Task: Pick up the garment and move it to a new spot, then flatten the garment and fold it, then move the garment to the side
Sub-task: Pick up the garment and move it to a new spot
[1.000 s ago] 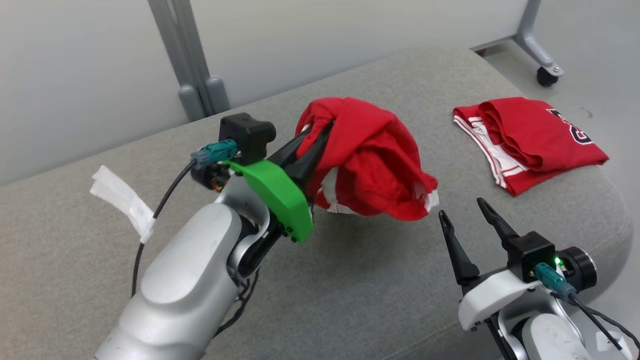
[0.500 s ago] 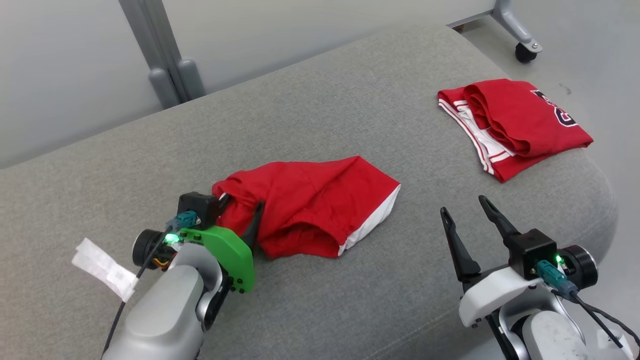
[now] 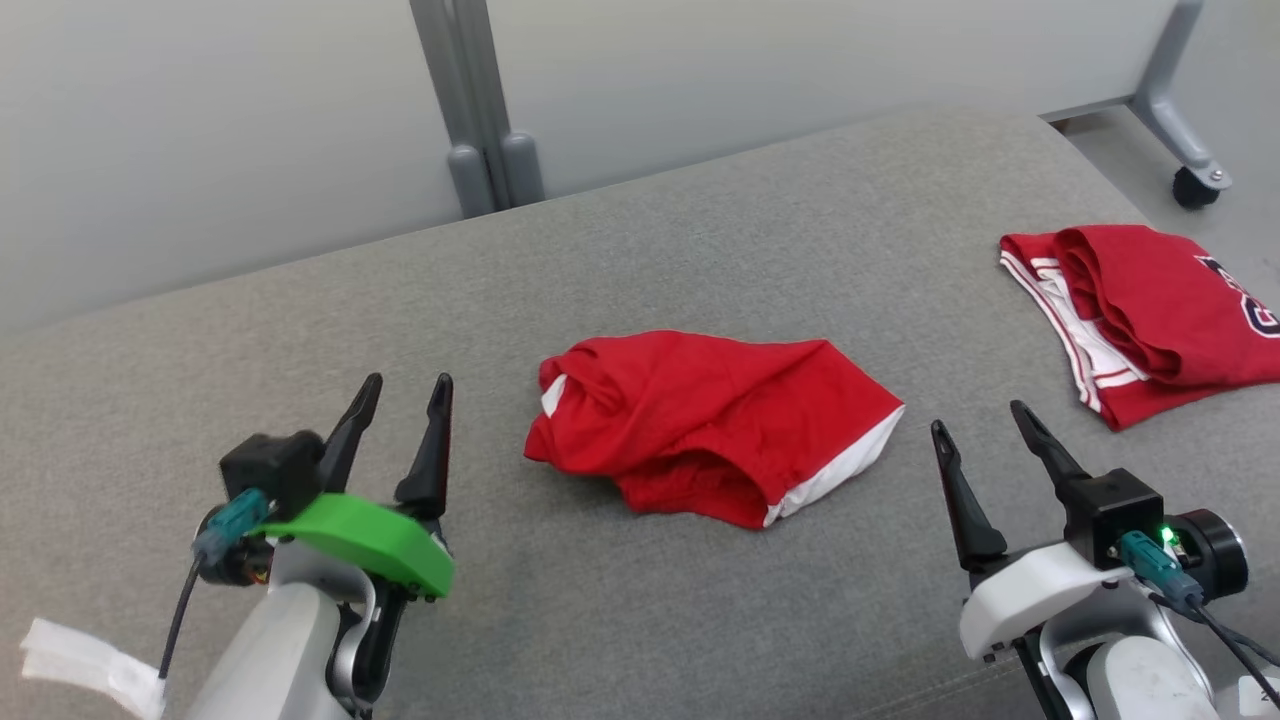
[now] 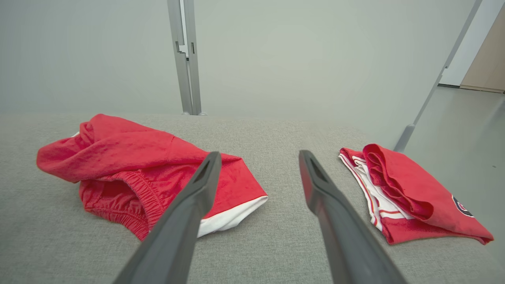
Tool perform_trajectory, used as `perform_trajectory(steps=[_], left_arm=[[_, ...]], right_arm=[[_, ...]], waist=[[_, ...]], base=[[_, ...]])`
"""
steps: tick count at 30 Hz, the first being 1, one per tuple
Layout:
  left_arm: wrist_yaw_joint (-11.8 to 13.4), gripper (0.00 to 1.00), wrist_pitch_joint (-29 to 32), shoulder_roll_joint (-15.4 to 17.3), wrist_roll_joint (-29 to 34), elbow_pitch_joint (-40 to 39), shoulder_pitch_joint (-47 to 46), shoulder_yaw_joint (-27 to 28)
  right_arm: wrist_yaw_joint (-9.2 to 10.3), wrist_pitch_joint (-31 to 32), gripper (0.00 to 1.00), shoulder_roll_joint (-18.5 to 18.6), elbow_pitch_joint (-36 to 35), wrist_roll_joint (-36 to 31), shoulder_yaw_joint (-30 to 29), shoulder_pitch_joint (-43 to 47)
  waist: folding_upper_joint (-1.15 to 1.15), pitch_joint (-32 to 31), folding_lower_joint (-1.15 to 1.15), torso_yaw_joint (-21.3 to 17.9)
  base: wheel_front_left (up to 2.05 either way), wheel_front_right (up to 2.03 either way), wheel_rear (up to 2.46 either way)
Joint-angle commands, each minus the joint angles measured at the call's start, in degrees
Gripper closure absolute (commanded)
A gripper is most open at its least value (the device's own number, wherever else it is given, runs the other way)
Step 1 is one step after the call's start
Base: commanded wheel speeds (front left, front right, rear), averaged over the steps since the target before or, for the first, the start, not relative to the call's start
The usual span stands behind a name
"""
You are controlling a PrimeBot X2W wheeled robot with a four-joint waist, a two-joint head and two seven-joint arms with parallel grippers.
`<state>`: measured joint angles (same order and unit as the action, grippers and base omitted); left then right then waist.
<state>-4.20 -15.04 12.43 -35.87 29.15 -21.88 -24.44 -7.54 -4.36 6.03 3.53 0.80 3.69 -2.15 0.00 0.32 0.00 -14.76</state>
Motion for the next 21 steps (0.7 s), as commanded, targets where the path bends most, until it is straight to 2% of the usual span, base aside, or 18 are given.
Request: perform_trajectory(steps=[1, 4, 10, 21], left_arm=[[0.4, 0.0, -0.1, 0.3, 0.6, -1.9, 2.9, 1.7], [0.8, 0.0, -0.1, 0.1, 1.9, -6.6, 7.9, 6.2], [1.1, 0.0, -0.1, -0.3, 6.2, -12.8, 15.7, 11.0], [0.4, 0.0, -0.1, -1.9, 9.4, -14.5, 21.9, 14.8]], right_arm=[[0.11, 0.2, 0.0, 0.1, -0.3, -0.2, -0.6, 1.0], [0.11, 0.1, 0.0, -0.1, -0.8, -0.5, -1.9, 1.5], [0.11, -0.7, 0.0, -0.6, -1.2, -0.5, -3.8, 2.3], [0.11, -2.1, 0.0, -0.4, 0.7, -0.4, -3.3, 2.8]], waist=[[0.0, -2.0, 0.0, 3.5], [0.0, -2.7, 0.0, 5.3], [0.0, -3.5, 0.0, 9.2], [0.0, -4.6, 0.0, 13.6]], base=[[0.0, 0.0, 0.0], [0.0, 0.0, 0.0], [0.0, 0.0, 0.0], [0.0, 0.0, 0.0]])
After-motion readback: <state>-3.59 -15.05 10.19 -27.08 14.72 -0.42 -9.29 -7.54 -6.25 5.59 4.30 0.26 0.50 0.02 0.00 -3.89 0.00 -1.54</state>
